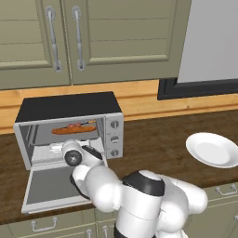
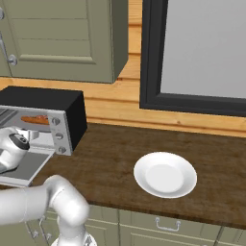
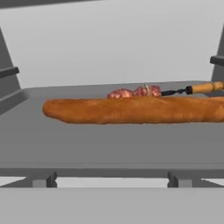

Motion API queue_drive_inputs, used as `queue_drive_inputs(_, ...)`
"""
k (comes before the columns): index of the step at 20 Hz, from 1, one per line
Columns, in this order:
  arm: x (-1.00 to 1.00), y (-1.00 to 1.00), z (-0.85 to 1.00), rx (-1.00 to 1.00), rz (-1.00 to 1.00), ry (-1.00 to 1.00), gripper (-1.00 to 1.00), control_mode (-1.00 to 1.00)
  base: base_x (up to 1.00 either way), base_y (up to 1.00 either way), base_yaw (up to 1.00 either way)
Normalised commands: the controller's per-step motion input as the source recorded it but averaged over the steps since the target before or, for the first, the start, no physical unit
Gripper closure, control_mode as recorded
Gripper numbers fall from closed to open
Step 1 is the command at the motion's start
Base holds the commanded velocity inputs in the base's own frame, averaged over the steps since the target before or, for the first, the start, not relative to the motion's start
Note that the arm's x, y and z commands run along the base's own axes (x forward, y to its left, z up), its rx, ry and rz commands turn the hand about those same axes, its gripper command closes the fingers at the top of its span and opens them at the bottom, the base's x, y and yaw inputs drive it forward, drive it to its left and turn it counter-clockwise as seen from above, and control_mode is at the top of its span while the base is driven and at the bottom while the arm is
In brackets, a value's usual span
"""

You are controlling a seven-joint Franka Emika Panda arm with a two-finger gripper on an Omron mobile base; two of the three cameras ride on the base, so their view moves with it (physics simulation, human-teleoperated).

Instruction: Pick up the kebab skewer and baguette bread, and place them inside the toaster oven. Close the toaster oven door and start by setting the timer.

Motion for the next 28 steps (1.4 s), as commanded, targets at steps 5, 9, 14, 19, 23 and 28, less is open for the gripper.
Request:
queue_drive_inputs(5, 0.24, 0.0, 0.0, 0.0, 0.0, 0.0, -1.0, -1.0, 0.0, 0.0, 0.0)
queue_drive_inputs(9, -0.05, 0.0, 0.0, 0.0, 0.0, 0.0, -1.0, -1.0, 0.0, 0.0, 0.0)
queue_drive_inputs(14, -0.71, 0.0, 0.01, 0.0, 0.0, 0.02, -1.0, -1.0, 0.0, 0.0, 0.0)
queue_drive_inputs(19, -0.73, 0.0, 0.14, 0.0, 0.0, 0.08, -1.0, -1.0, 0.0, 0.0, 0.0)
queue_drive_inputs(23, -0.69, 0.0, 0.31, 0.0, 0.0, 0.21, -1.0, -1.0, 0.0, 0.0, 0.0)
queue_drive_inputs(28, -0.84, 0.0, 0.31, 0.0, -0.01, 0.25, -1.0, -1.0, 0.0, 0.0, 0.0)
